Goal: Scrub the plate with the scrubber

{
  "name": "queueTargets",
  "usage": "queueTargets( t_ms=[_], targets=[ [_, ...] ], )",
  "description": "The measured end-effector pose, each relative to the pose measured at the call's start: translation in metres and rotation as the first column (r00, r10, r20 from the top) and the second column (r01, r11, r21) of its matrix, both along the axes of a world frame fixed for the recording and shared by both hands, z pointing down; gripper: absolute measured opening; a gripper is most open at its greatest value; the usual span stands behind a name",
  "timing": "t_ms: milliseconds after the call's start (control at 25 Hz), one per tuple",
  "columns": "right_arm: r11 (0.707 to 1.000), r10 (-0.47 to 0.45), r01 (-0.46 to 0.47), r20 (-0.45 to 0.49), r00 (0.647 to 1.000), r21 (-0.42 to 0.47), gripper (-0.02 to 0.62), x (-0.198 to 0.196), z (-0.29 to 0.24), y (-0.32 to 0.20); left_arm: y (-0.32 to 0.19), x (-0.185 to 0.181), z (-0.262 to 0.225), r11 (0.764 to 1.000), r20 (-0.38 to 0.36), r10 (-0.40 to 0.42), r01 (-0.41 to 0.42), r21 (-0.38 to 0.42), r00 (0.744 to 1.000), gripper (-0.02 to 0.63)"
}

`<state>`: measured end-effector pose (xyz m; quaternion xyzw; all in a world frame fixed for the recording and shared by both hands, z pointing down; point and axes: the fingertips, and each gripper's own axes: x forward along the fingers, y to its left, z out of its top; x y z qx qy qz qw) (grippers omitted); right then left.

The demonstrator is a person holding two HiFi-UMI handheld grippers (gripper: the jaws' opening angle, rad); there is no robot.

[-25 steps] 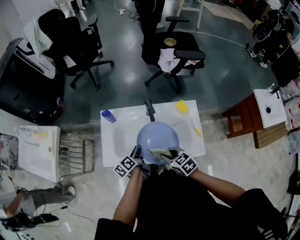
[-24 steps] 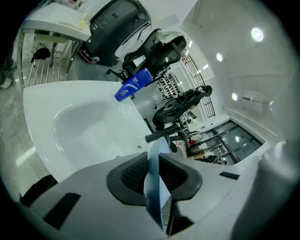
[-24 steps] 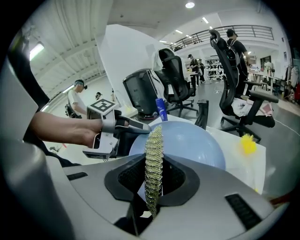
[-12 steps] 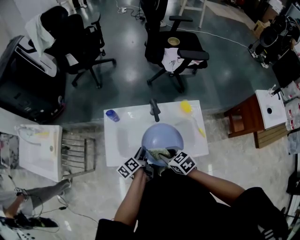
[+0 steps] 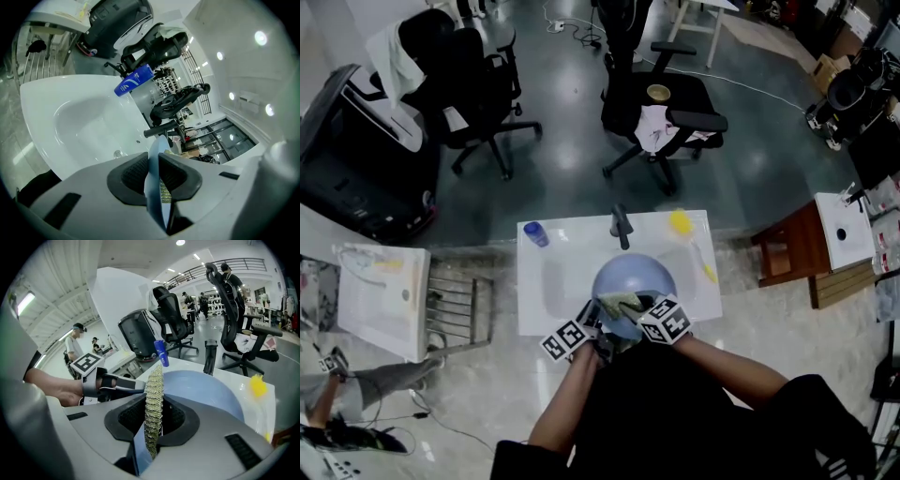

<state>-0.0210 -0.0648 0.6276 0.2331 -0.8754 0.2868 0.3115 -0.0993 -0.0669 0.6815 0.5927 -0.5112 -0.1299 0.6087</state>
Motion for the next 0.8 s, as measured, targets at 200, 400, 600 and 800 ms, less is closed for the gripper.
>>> queueTargets(
  t_ms=[200,400,600,800],
  targets=[
    [1.000,0.014,-0.014,0.001,1.000,-0.010,0.060,-0.011,0.002,-0.010,-0.002,-0.006,-0.003,1.000,-0.006,0.013,-0.013,0.012,1.000,0.058],
    [1.000,0.018,-0.018,-0.018,1.000,-0.008,0.060,-0.019,0.009,-0.019,-0.001,-0.012,-0.002,1.000,-0.014,0.018,-0.018,0.018,1.000,0.058],
    [1.000,0.021,-0.020,-0.062,0.998,0.011,0.060,-0.017,0.019,-0.031,-0.005,-0.012,-0.005,0.999,-0.023,0.039,-0.038,0.032,0.999,0.058],
    [0.999,0.022,-0.019,-0.113,0.993,0.027,0.060,-0.011,0.029,-0.042,-0.008,-0.005,-0.011,0.996,-0.042,0.074,-0.072,0.053,0.996,0.058]
  ],
)
